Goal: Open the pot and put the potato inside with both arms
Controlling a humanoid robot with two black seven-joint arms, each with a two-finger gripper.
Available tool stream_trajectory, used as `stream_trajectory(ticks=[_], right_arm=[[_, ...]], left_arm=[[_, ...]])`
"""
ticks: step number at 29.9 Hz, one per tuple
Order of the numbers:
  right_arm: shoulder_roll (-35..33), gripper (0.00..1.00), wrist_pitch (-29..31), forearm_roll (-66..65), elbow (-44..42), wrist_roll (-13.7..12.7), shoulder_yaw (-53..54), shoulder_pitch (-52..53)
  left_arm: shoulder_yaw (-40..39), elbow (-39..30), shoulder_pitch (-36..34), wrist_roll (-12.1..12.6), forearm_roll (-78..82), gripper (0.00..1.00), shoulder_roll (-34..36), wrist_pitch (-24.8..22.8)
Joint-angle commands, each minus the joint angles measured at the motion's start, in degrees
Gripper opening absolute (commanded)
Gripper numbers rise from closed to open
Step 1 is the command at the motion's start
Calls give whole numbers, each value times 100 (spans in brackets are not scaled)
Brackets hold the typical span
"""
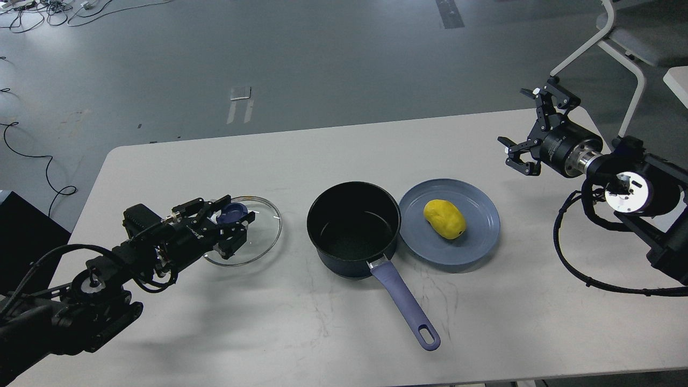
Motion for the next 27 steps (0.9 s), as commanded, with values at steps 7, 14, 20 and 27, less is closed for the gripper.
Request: stream_trajectory(ticks=[7, 14, 20, 27], right_arm=[[-14, 100, -6, 1, 2, 0, 6, -4], [-31, 100, 20, -8, 37, 8, -2, -4], [-171, 100, 38, -996, 431, 192, -283, 109], [-919, 100, 38, -3785, 1346, 931, -1548, 637]], left_arm=[[1, 80, 40, 0, -295, 85, -30, -2], [-60, 36, -38, 0, -671, 97, -30, -2], [-60, -314, -766, 0, -2883, 98, -30, -2], [-175, -430, -1770, 0, -6277, 98, -259, -1394]])
